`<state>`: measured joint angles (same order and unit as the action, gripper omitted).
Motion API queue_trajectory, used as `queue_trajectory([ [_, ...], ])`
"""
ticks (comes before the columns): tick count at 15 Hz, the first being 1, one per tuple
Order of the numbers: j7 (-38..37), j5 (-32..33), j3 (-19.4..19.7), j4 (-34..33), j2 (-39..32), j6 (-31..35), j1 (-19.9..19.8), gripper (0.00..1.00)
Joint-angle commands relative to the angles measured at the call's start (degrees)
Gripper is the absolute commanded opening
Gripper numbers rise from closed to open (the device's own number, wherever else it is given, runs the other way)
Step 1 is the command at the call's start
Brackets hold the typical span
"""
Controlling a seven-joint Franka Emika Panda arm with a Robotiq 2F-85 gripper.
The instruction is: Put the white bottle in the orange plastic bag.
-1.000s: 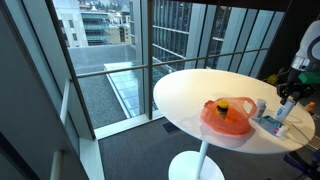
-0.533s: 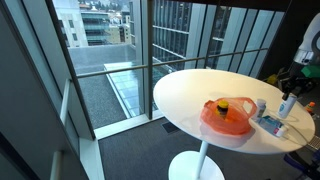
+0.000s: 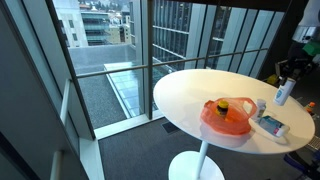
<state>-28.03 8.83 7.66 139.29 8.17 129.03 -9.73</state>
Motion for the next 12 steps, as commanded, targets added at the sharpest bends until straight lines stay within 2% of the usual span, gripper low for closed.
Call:
queue_trajectory([
  [1, -1.73, -1.97, -2.49, -4.14, 1.7, -6.55, 1.09, 0.1],
  [6, -3.24, -2.52, -4.17, -7.82, 1.63, -11.53, 1.64, 0.1],
  [10, -2.1, -2.74, -2.12, -7.53, 0.93, -12.28, -0.19, 0.1],
  [11, -2.33, -1.66, -3.37, -6.6, 1.33, -10.49, 0.86, 0.1],
  [12, -2.22, -1.65, -3.06, -6.51, 1.2, -10.57, 0.57, 0.35],
])
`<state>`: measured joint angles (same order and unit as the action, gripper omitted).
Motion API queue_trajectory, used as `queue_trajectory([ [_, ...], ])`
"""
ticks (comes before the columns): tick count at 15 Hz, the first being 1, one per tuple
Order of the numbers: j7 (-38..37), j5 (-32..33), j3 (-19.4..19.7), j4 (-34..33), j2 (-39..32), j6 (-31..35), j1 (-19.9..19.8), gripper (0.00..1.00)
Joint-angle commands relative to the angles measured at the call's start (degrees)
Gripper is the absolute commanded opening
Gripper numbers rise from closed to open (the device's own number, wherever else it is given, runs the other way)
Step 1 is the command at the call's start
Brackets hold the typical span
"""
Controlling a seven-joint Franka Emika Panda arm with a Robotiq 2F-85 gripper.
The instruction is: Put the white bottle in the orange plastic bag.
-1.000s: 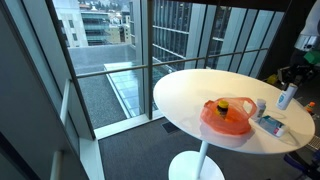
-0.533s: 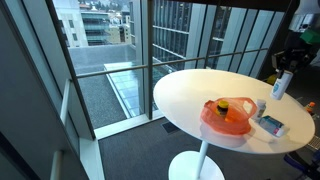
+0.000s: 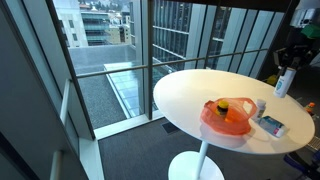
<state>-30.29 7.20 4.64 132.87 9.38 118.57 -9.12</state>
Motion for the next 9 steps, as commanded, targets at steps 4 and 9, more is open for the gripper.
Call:
queue_trajectory([
  [4, 0.03, -0.01, -0.19, 0.03, -0.22, -0.07, 0.15, 0.35],
  [9, -0.22, 0.33, -0.6, 0.02, -0.23, 0.03, 0.33, 0.1],
])
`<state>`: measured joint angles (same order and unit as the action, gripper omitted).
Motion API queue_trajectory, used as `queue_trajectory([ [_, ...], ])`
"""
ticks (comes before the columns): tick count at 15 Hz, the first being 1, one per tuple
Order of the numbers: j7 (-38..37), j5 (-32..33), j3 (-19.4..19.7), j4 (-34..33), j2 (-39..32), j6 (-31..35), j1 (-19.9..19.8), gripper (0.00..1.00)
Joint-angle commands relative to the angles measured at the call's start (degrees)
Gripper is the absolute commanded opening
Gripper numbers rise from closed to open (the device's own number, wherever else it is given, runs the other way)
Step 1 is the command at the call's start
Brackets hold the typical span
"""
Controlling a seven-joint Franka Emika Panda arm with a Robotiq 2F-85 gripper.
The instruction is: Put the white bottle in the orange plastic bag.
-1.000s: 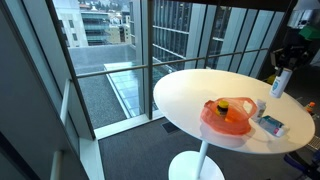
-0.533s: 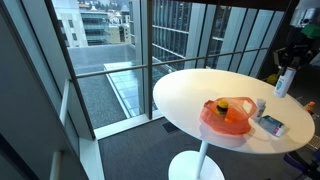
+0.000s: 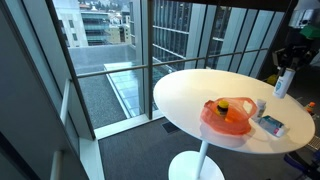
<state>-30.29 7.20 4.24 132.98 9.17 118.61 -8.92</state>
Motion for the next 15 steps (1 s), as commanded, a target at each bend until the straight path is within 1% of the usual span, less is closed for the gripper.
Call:
queue_trajectory([
  [1, -0.4, 0.57, -0.51, -0.22, -0.1, 0.17, 0.36, 0.1],
  [8, -0.43, 1.41, -3.84, -1.55, -0.91, 1.86, 3.5, 0.1],
  [10, -1.03, 2.53, -5.06, -1.65, -1.46, 3.54, 4.43, 0.1],
  [13, -2.45, 5.73, -6.59, -1.17, -3.41, 8.51, 5.41, 0.1],
  [15, -3.08, 6.69, -6.95, -1.44, -5.41, 11.44, 5.97, 0.1],
])
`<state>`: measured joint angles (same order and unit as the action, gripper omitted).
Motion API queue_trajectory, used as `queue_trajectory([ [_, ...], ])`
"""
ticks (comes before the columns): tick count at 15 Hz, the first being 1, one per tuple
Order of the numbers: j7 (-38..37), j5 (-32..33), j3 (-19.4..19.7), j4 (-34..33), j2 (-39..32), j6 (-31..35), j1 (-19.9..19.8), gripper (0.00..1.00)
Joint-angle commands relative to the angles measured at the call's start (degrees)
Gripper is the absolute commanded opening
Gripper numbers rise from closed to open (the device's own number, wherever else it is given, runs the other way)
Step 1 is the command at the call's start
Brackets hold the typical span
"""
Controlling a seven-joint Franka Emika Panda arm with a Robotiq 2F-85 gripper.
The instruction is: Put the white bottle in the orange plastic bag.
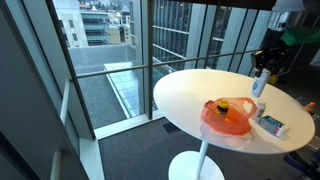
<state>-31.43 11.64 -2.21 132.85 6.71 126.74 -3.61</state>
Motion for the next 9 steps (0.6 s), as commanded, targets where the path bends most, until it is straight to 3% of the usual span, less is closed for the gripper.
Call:
queue_trajectory([
  [1, -2.03, 2.23, -0.54, -1.41, -3.96, 4.75, 0.97, 0.1],
  [9, -0.6, 0.38, 0.46, -1.06, -9.59, 16.04, 3.18, 0.1],
])
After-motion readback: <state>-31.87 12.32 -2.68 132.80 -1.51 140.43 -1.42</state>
